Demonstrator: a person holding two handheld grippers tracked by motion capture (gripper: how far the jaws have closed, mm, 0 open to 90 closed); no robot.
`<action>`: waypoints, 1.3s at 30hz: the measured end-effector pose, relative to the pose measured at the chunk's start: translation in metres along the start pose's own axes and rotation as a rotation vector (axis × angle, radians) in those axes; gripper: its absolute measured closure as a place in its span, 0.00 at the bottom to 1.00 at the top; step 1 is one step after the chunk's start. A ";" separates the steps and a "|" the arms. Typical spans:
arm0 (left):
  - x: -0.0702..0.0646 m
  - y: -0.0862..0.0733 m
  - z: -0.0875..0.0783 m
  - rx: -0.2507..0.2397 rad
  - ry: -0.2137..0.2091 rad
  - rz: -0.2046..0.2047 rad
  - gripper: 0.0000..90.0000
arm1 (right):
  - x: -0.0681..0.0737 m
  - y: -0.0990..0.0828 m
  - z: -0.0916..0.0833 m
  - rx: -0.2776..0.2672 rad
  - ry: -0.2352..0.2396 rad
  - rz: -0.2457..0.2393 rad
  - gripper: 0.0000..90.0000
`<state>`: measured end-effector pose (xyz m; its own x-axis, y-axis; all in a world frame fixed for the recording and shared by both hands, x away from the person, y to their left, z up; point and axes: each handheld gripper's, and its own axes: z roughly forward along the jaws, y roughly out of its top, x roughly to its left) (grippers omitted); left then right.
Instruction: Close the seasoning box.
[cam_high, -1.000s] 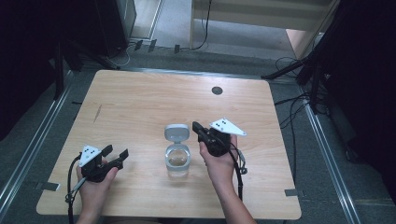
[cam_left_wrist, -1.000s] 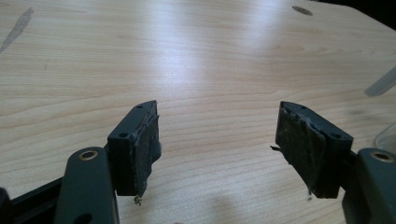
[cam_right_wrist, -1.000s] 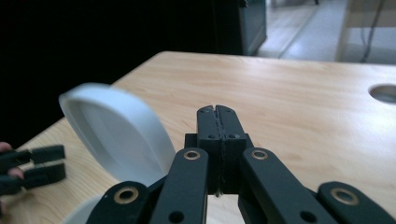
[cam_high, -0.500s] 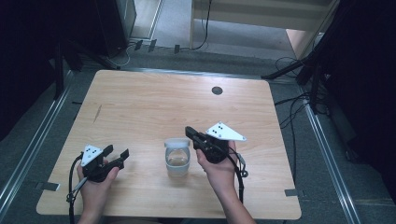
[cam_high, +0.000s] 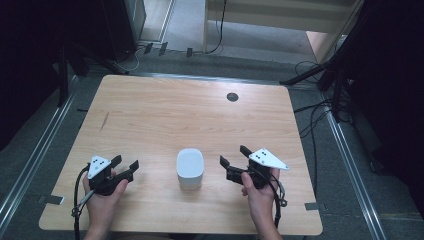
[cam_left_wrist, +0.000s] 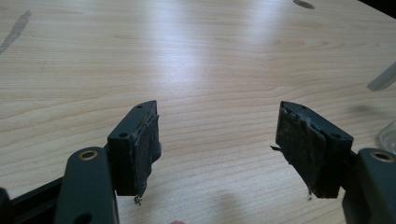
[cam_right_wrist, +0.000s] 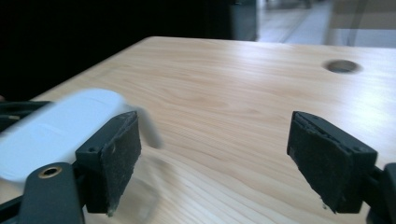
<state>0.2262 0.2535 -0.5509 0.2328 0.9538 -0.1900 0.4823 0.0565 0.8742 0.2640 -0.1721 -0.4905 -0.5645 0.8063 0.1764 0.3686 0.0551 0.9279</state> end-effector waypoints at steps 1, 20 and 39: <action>0.000 0.000 0.000 0.000 -0.001 0.001 0.34 | -0.004 -0.004 -0.003 0.003 -0.019 -0.002 0.21; 0.000 0.000 0.000 0.002 -0.002 -0.001 0.34 | -0.091 -0.061 -0.070 0.057 -0.249 0.073 0.23; -0.003 0.001 0.003 0.013 0.008 0.020 0.34 | -0.118 -0.071 -0.095 0.062 -0.326 0.127 0.24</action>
<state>0.2284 0.2500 -0.5508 0.2353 0.9571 -0.1692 0.4887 0.0340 0.8718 0.2340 -0.3277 -0.5462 -0.2493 0.9542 0.1654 0.4705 -0.0299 0.8819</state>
